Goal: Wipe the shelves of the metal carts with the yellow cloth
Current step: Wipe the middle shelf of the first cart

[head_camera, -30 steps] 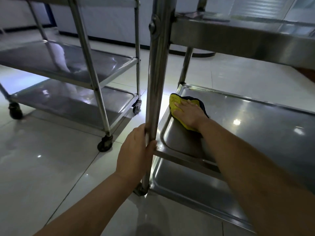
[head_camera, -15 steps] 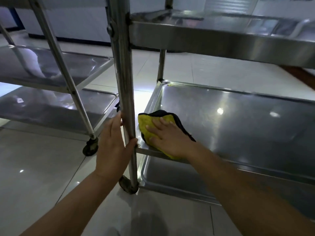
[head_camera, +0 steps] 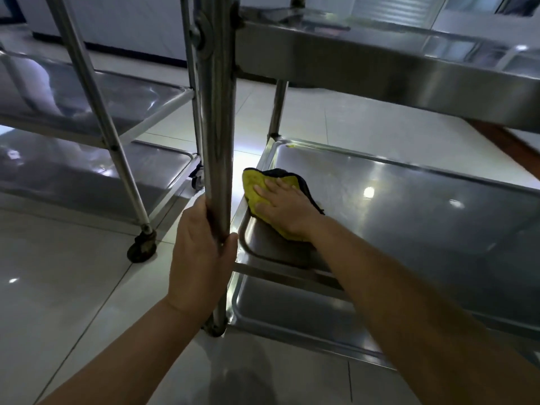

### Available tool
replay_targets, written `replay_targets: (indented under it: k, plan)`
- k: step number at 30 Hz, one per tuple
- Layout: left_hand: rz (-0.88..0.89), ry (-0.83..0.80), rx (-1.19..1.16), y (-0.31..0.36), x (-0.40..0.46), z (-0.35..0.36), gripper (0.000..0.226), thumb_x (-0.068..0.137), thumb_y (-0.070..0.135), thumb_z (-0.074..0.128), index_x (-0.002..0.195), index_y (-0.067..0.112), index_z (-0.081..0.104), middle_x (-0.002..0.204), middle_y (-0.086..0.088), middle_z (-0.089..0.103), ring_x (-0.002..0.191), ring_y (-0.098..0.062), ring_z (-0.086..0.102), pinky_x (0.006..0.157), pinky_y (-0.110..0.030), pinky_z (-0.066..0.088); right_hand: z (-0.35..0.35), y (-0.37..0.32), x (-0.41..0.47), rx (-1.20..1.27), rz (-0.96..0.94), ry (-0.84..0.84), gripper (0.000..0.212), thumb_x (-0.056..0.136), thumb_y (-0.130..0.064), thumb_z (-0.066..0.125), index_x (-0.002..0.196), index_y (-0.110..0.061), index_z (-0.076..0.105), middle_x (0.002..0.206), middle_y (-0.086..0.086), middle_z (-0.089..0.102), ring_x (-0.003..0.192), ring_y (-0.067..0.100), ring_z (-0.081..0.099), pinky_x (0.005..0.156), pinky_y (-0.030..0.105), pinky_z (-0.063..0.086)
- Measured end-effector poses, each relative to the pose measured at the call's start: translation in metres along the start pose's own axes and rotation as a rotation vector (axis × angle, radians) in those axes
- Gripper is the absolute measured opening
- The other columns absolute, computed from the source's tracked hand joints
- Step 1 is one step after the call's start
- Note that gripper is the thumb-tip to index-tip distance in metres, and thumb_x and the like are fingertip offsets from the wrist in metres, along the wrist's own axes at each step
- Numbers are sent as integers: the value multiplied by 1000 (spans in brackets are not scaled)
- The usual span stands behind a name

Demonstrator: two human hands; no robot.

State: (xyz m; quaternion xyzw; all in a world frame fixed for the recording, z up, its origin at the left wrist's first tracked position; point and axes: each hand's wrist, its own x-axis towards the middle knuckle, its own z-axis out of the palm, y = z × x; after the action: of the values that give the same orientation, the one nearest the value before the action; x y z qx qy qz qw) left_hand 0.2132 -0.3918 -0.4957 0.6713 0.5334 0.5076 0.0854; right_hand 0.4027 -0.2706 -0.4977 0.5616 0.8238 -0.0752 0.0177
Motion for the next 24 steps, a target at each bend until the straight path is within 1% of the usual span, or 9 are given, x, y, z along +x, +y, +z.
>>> replay_targets:
  k: [4,7,10,13,15,16,17,20,24]
  plan:
    - [12,9,19,0,0,0,72,74,2,76,135,2,38,121,-11,50,109,-14,46,91,-24,39,-11,22,29,64,5,64,71,90,-68,4,153,-37,3,162,-11,1,148,18,5,119,46,3]
    - [29,7,24,-2,-1,-2,72,74,2,77,133,8,36,116,-9,52,104,-10,47,87,-19,38,-9,31,42,65,88,59,88,77,-77,-5,153,-36,10,162,-8,4,149,21,7,119,48,5]
    - [23,4,3,-1,-1,-4,71,74,3,77,132,13,37,111,0,48,98,1,42,82,-12,35,-12,32,29,112,145,55,71,92,-68,7,154,-33,7,162,-5,3,149,23,3,120,46,1]
    - [26,30,13,0,0,-4,68,72,1,78,130,4,41,116,-5,45,102,-4,42,85,-31,50,-18,53,-1,82,243,46,59,101,-52,16,154,-29,4,162,-2,0,149,25,0,118,44,-1]
    - [123,82,46,1,1,-3,82,68,-1,79,134,8,32,131,-8,30,118,-24,43,91,-49,50,-21,78,-25,67,326,35,57,102,-50,17,154,-28,5,162,-1,0,149,24,-1,118,43,0]
    - [187,118,68,0,0,-2,88,67,0,78,137,10,26,137,-7,23,128,-31,37,96,-50,46,-22,90,-38,72,370,34,57,102,-50,18,154,-28,6,162,-1,0,149,23,-1,118,42,0]
    - [235,155,91,-2,-1,0,91,67,2,77,139,12,21,140,-7,18,137,-27,26,104,-45,41,-22,101,-52,77,414,34,57,102,-50,18,154,-29,6,162,-1,0,149,22,-1,118,42,1]
    - [331,198,172,-2,-1,3,102,70,1,76,146,24,11,143,-9,14,142,-1,-2,110,-33,27,-24,134,-92,73,536,23,57,102,-51,17,154,-29,8,162,-1,0,149,23,-2,119,42,1]
    - [459,174,251,-1,3,2,91,73,-3,73,142,18,18,143,-15,16,141,-23,16,111,-42,28,-27,162,-148,78,698,31,57,101,-51,18,154,-29,11,162,2,2,148,28,-1,119,46,1]
